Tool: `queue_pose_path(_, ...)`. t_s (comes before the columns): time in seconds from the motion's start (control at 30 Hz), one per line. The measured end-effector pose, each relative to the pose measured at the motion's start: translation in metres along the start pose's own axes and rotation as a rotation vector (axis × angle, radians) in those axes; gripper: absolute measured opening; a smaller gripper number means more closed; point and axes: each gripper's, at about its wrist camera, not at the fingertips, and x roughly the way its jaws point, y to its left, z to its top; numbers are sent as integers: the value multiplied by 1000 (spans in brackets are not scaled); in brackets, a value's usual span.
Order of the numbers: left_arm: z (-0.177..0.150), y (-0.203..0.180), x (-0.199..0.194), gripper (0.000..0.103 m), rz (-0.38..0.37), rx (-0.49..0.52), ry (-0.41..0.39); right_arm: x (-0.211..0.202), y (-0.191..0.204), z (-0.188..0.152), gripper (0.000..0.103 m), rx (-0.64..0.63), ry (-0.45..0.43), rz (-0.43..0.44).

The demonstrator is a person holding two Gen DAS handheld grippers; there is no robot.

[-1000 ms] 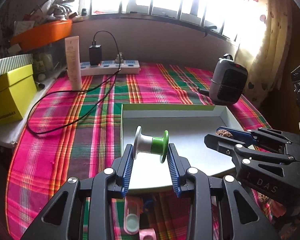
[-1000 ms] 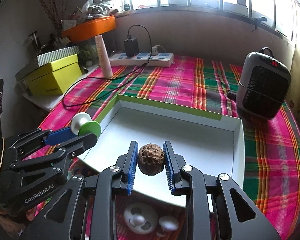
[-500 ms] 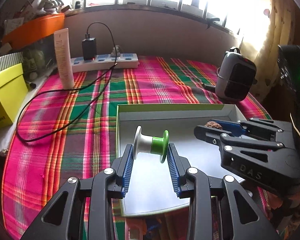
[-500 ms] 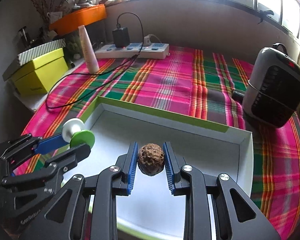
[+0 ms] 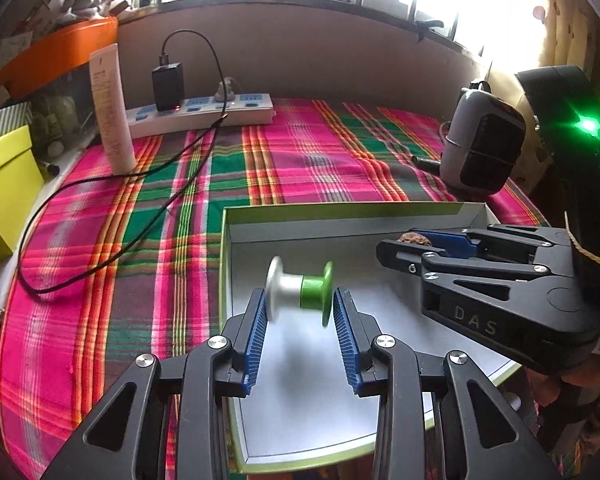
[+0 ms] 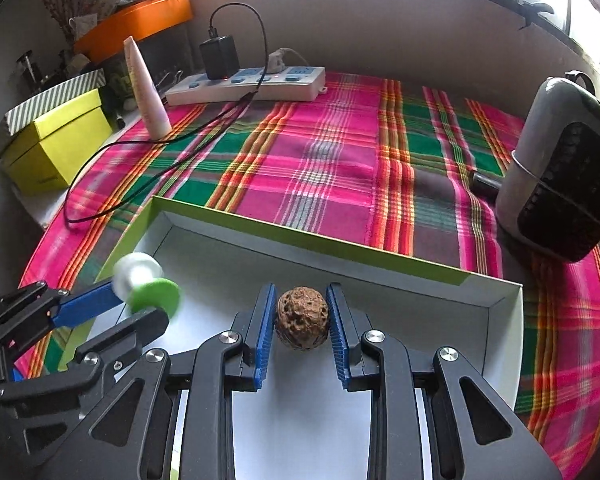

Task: Organize objects
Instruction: 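Carry the spool and the walnut over the white tray with both grippers, then lower both grippers into the tray and open them, releasing spool and walnut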

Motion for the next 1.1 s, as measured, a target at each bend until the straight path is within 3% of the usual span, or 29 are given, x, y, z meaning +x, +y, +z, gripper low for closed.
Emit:
queue_pose_path(0.93, 2, -1, 6, 32, 7, 11, 5, 8, -5, 5, 28, 16, 17, -44)
queue_pose_path(1.0, 2, 0, 6, 32, 6, 8, 5, 8, -6, 4, 32, 20, 18, -46)
queue_pose_path(1.07, 2, -1, 6, 33, 8, 8, 5, 8, -6, 4, 45, 24, 19, -45)
queue_pose_path(1.1, 2, -1, 6, 34, 8, 8, 5, 7, -6, 4, 47, 25, 17, -43)
